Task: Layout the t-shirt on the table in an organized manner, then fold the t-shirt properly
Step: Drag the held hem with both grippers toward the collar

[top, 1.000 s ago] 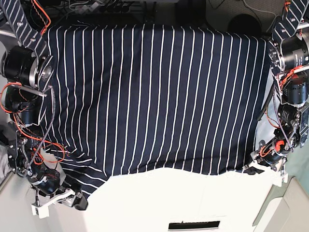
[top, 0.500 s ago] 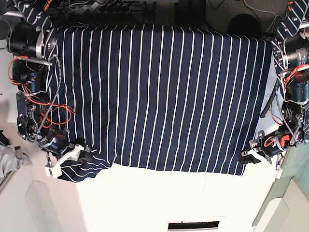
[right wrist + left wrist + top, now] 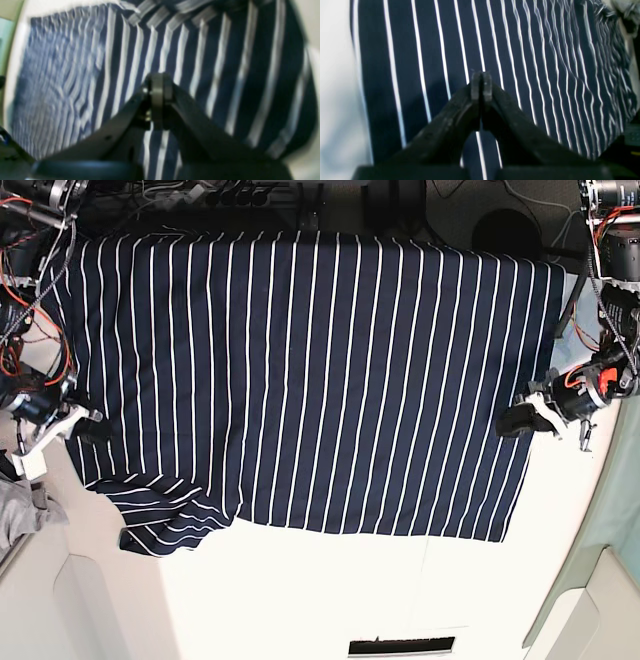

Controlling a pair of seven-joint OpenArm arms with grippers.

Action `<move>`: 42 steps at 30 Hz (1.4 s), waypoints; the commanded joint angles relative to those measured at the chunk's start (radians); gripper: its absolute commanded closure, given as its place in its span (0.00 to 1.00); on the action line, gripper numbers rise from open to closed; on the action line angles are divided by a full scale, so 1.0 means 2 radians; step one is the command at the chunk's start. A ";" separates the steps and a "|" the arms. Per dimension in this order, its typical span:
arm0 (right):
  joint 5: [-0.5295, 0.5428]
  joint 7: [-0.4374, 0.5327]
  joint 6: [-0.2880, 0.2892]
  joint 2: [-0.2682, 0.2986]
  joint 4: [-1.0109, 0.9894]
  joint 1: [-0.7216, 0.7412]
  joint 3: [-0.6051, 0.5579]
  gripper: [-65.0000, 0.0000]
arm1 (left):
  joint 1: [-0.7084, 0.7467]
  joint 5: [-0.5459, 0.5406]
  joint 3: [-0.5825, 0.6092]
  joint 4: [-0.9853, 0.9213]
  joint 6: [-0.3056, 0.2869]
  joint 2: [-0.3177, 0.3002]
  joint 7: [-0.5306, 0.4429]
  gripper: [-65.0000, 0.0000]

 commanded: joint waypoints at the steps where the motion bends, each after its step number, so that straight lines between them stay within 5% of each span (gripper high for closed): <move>1: 0.012 0.007 0.003 0.011 0.010 -0.004 0.002 1.00 | -0.001 -0.010 -0.004 0.010 -0.005 -0.010 -0.009 1.00; 5: 0.012 0.021 0.003 0.017 0.009 -0.053 0.002 1.00 | 0.030 0.008 -0.004 0.009 -0.005 -0.001 -0.009 1.00; 12: -0.076 0.144 0.002 0.016 -0.034 -0.083 -0.012 1.00 | 0.036 0.076 0.004 -0.013 -0.005 0.019 -0.048 1.00; 24: -0.160 0.251 -0.004 0.017 -0.198 0.034 -0.086 1.00 | -0.034 0.167 0.052 -0.118 0.039 0.027 -0.102 1.00; 28: -0.176 0.254 -0.011 0.017 -0.219 0.088 -0.086 1.00 | -0.090 0.196 0.052 -0.158 0.063 0.027 -0.111 1.00; 35: -0.184 0.249 -0.014 0.018 -0.233 0.155 -0.086 1.00 | -0.165 0.186 0.052 -0.217 0.061 0.025 -0.087 1.00; 38: -0.166 0.211 -0.012 0.024 -0.216 0.159 -0.085 1.00 | -0.175 0.116 0.052 -0.204 0.002 0.018 -0.010 1.00; 42: -0.091 0.111 -0.010 0.042 -0.155 0.130 -0.083 1.00 | -0.155 0.000 0.051 -0.144 -0.005 -0.007 0.045 1.00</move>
